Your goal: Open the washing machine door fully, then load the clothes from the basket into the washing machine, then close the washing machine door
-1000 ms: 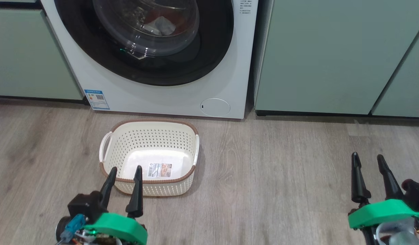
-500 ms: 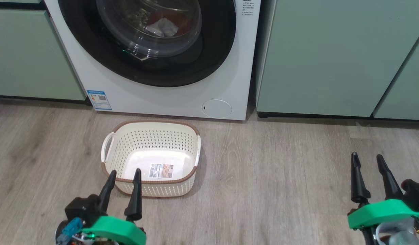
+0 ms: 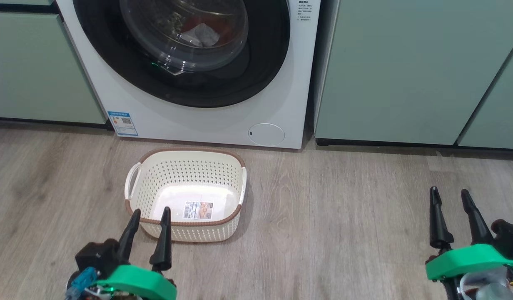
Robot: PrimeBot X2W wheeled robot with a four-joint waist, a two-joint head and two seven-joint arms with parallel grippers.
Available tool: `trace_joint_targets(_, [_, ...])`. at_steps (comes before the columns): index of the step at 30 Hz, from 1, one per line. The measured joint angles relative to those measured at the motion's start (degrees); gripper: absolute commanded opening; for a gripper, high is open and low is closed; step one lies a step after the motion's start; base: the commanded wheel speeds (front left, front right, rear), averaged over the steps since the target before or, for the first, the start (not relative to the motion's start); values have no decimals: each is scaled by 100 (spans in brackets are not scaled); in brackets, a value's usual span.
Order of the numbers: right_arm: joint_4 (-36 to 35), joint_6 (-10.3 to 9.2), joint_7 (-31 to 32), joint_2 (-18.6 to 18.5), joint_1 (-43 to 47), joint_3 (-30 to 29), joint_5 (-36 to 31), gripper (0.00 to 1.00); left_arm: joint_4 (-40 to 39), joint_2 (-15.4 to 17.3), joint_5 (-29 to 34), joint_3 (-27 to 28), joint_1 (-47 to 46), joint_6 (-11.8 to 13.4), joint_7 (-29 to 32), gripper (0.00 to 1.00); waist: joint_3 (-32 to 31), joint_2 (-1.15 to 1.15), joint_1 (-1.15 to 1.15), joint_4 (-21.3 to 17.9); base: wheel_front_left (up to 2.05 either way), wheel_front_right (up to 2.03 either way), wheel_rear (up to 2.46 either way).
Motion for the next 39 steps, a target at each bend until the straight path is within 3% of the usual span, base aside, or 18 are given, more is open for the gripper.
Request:
trace_joint_targets(3, [0, 0, 0, 0, 0, -1, 5, 100, 1, 0, -59, 2, 0, -40, 0, 100, 3, 0, 0, 2, 0, 0, 0])
trace_joint_targets(4, [38, 0, 0, 2, 0, -2, 4, 0, 37, -5, -71, 1, 1, -35, 3, 0, 4, 0, 0, 3, 0, 0, 0])
trace_joint_targets(10, [492, 0, 55, 45, 225, -1, 102, 0, 485, -29, -176, -2, 288, -31, 85, 0, 15, 0, 0, 2, 0, 0, 0])
trace_joint_targets(39, [401, 0, 508, 44, 195, 52, 1902, 0, 493, -29, -1855, 210, 114, -92, 538, 0, 129, -1, 0, -11, 0, 0, 0])
